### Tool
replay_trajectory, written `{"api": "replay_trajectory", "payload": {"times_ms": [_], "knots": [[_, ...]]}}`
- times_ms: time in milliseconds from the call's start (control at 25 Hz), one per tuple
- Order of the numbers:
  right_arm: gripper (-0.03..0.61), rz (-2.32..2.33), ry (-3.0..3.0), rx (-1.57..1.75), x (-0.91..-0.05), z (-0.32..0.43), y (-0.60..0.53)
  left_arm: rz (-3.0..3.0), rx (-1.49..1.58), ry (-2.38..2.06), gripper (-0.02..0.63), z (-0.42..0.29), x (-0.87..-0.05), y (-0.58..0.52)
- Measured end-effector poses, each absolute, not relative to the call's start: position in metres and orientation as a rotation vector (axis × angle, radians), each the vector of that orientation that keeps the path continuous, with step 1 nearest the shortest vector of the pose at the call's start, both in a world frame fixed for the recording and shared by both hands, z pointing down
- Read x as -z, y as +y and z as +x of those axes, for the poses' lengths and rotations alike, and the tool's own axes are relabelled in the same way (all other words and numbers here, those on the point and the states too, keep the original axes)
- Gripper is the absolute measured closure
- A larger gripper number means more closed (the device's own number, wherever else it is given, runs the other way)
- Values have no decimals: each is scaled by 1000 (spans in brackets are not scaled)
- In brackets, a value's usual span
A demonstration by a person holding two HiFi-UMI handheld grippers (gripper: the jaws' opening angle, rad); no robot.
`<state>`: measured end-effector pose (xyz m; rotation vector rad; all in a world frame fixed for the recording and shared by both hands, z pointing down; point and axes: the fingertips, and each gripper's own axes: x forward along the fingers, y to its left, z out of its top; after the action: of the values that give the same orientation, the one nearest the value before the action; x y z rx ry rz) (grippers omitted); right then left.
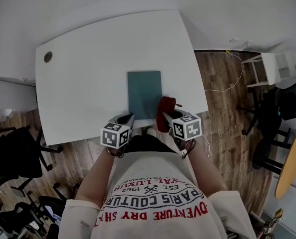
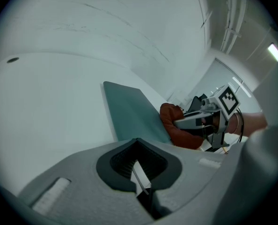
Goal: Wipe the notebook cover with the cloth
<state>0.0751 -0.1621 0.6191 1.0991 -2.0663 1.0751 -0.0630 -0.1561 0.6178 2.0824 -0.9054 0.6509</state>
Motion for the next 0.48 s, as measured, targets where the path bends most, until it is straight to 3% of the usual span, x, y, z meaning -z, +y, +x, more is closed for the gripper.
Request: {"api": "replay_trajectory", "payload": {"times_ms": [480], "knots": [[502,1255,-2133,-960,-573,86,-169,1973,-667,-950,604,-64,-619,-157]]}}
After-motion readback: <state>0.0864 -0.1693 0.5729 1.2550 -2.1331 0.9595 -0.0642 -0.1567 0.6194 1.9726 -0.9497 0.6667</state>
